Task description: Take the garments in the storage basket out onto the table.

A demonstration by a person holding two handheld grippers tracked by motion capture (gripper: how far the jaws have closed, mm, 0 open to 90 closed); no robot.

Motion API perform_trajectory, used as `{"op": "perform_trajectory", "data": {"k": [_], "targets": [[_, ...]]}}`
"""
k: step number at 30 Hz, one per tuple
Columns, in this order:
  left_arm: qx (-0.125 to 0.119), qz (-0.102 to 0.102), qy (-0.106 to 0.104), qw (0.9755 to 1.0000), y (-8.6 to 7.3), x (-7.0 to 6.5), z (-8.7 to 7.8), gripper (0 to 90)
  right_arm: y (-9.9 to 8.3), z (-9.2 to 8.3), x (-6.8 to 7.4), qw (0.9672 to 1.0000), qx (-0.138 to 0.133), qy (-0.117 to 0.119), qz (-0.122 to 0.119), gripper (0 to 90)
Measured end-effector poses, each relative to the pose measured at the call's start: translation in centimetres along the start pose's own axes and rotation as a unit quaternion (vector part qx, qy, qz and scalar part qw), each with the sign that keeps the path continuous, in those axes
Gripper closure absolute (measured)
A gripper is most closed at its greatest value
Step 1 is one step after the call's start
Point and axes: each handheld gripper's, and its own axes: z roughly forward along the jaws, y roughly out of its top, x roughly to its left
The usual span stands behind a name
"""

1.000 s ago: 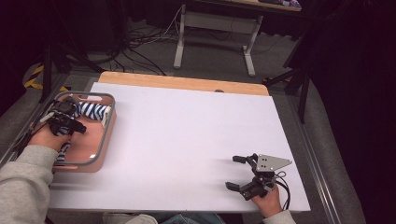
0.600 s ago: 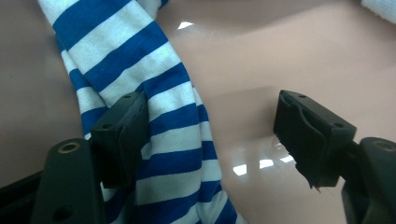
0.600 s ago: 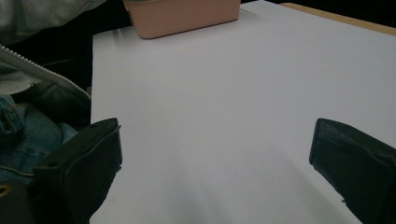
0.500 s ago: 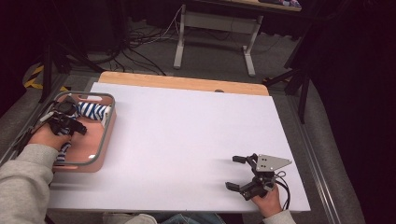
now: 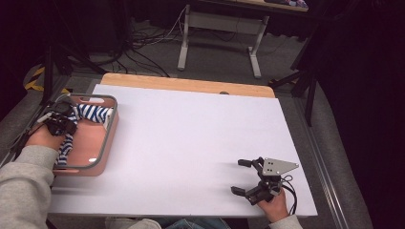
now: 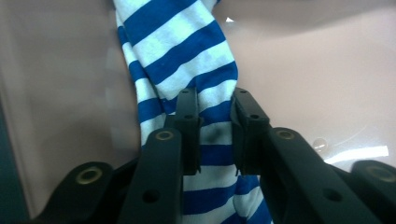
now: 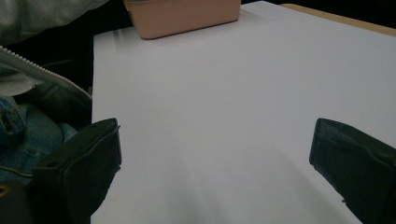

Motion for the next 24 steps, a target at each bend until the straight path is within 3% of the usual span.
{"op": "perform_trajectory", "data": {"k": [9,14,16,17,22,23,24], "targets": [[-0.031,0.001,0.0,0.9995,-0.1,0.0,-0.9,78.8,0.0,0.1,0.0,1.0,0.002,0.001,0.0,2.6],[-0.063,-0.008,-0.018,0.9978,-0.4,0.5,-1.8,79.1,0.0,0.1,0.0,1.0,0.002,0.001,0.0,2.5],[-0.092,-0.017,-0.032,0.9951,-0.7,0.9,-2.3,79.1,0.0,0.1,0.0,1.0,0.002,0.001,0.001,2.5],[-0.092,-0.017,-0.032,0.9951,-0.7,0.9,-2.3,79.1,0.0,0.1,0.0,1.0,0.002,0.001,0.001,2.5],[-0.135,-0.031,-0.05,0.9891,-1.2,1.5,-3.3,79.1,0.0,0.1,0.0,1.0,0.002,0.001,0.0,2.5],[-0.149,-0.03,-0.054,0.9869,-1.4,1.6,-3.5,79.1,0.0,0.1,0.0,1.0,0.002,0.002,0.0,2.5],[-0.149,-0.03,-0.054,0.9869,-1.4,1.6,-3.5,79.1,0.0,0.1,0.0,1.0,0.002,0.002,0.0,2.5]]}}
